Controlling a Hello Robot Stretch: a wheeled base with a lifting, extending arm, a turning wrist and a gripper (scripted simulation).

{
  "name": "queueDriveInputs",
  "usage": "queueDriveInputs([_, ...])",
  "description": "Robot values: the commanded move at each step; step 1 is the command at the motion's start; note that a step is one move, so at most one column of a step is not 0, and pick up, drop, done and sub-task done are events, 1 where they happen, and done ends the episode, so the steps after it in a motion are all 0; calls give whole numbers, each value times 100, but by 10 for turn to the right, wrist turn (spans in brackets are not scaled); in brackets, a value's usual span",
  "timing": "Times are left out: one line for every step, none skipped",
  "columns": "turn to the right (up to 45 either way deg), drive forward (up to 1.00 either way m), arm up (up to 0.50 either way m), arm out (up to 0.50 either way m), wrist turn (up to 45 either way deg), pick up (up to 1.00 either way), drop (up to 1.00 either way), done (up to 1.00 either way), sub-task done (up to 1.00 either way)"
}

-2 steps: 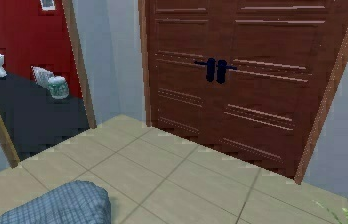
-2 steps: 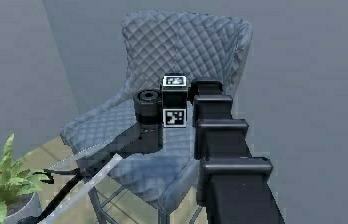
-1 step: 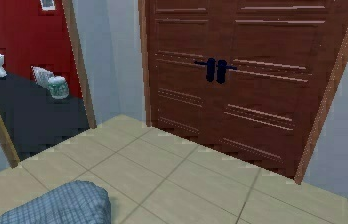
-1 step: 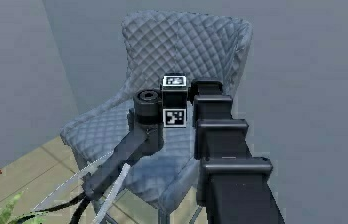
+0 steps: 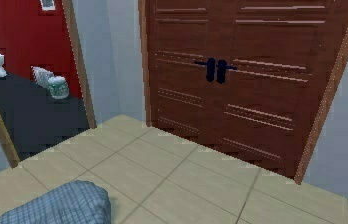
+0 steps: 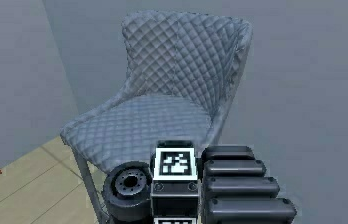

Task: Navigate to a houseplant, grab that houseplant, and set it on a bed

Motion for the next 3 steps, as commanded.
queueDriveInputs([-450,0,0,0,0,0,0,0,0])
queueDriveInputs([-450,0,0,0,0,0,0,0,0])
queueDriveInputs([-330,0,0,0,0,0,0,0,0])
